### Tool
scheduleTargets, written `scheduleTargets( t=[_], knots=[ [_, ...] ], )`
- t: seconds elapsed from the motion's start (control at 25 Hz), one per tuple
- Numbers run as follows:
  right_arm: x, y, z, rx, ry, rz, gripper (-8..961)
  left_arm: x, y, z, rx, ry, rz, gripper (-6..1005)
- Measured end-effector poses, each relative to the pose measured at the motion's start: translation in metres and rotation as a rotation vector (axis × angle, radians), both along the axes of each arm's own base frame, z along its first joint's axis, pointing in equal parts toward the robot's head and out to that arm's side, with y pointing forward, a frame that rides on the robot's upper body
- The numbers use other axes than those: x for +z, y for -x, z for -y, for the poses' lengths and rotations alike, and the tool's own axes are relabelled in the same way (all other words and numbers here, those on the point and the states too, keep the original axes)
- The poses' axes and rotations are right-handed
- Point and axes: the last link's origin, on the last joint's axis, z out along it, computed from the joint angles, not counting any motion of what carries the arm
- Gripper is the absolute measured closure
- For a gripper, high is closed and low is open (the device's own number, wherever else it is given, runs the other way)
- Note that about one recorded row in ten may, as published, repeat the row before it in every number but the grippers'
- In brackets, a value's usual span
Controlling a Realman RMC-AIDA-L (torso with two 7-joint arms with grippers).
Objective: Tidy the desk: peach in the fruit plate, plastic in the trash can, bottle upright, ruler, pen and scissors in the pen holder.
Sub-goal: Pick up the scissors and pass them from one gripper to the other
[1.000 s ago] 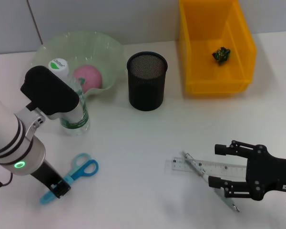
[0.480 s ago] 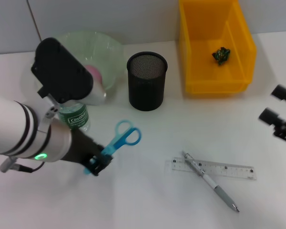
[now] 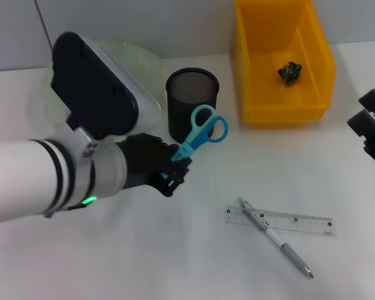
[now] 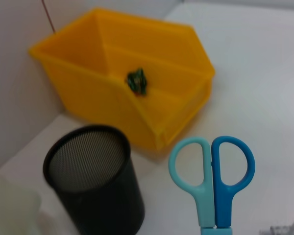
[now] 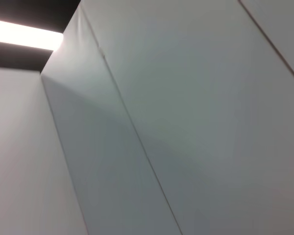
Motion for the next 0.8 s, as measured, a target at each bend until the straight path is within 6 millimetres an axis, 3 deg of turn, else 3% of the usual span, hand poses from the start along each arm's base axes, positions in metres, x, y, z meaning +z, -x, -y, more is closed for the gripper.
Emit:
scheduleTargets(
  t=[0.28, 0.8],
  knots=[
    [-0.027, 0.015, -0.001, -0.032, 0.002, -0.080, 192, -0.021, -0.005, 0.007, -0.058, -0.002, 0.037, 770],
    [-0.051, 0.018, -0.012, -0.137, 0.043, -0.075, 194, -0.028, -0.010, 0.014, -0.100, -0.017, 0.073, 764]
  ],
)
